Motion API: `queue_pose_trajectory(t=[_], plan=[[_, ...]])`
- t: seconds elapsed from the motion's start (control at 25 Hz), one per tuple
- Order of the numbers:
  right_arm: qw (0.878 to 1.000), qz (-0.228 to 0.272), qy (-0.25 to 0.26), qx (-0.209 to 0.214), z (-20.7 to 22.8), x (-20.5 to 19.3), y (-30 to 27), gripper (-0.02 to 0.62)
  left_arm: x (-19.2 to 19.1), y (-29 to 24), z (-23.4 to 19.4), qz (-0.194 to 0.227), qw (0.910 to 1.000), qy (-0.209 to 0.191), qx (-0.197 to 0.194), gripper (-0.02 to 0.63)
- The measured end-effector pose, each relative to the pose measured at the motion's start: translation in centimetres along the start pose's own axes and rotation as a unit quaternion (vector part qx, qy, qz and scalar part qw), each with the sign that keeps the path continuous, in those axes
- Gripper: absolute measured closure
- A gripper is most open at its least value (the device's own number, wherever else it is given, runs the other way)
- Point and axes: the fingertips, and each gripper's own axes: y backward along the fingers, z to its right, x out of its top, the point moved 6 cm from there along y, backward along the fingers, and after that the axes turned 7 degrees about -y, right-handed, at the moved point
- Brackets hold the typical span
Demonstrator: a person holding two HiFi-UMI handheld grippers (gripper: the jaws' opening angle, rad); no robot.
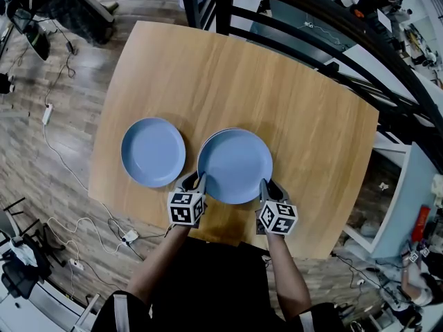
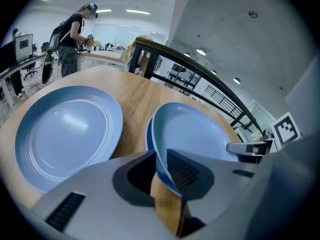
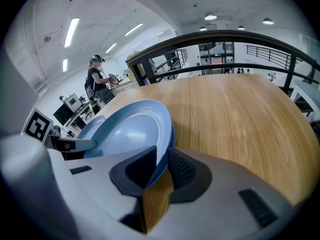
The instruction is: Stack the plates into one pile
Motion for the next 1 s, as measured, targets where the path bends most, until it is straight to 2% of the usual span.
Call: queue_pose_trajectory(t=[1.0], plan=[[1.0, -0.027, 0.004, -0.012, 0.4, -0.5, -1.2, 0.503, -0.1, -0.4, 0.1, -0.01, 0.9998, -0.011, 0.013, 0.512]])
